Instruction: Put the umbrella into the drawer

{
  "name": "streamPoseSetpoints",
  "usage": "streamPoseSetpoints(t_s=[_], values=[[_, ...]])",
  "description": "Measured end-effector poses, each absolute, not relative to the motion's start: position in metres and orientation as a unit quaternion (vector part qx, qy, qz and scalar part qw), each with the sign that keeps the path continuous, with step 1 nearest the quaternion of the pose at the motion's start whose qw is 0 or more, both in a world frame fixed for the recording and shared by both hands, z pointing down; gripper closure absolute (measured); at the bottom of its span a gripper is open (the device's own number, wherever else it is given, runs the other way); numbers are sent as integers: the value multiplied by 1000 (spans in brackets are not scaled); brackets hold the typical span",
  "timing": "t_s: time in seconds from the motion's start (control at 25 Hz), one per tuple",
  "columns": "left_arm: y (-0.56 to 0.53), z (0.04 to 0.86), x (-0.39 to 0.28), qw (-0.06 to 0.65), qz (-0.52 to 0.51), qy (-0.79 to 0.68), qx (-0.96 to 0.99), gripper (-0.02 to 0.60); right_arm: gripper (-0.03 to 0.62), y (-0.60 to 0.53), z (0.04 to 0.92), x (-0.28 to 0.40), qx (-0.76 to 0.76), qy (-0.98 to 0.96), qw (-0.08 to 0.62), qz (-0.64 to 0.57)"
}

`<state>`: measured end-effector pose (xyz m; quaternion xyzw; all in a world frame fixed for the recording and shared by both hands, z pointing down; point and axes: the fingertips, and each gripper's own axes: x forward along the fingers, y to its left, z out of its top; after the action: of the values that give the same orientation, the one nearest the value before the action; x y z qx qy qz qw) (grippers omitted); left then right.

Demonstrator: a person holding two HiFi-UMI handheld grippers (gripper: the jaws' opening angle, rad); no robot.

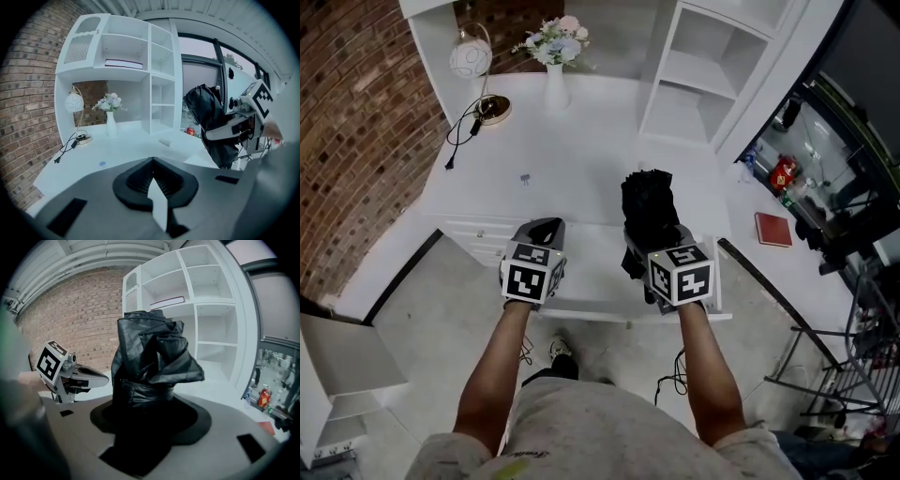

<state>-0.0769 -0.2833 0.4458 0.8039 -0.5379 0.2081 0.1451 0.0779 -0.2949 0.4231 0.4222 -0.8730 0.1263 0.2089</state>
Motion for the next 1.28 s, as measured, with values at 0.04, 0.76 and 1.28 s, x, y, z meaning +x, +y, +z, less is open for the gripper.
streamPoseSetpoints(t_s=[0.04,0.76,1.28], values=[[-284,447,-78,146,208,-537,804,583,337,-295,424,77,420,-873,213,125],[-270,491,-108,187,213,-554,783,584,337,-280,492,43,310,-876,359,84],[-264,524,-116,214,229,-543,779,584,337,-268,545,21,235,-865,436,81]])
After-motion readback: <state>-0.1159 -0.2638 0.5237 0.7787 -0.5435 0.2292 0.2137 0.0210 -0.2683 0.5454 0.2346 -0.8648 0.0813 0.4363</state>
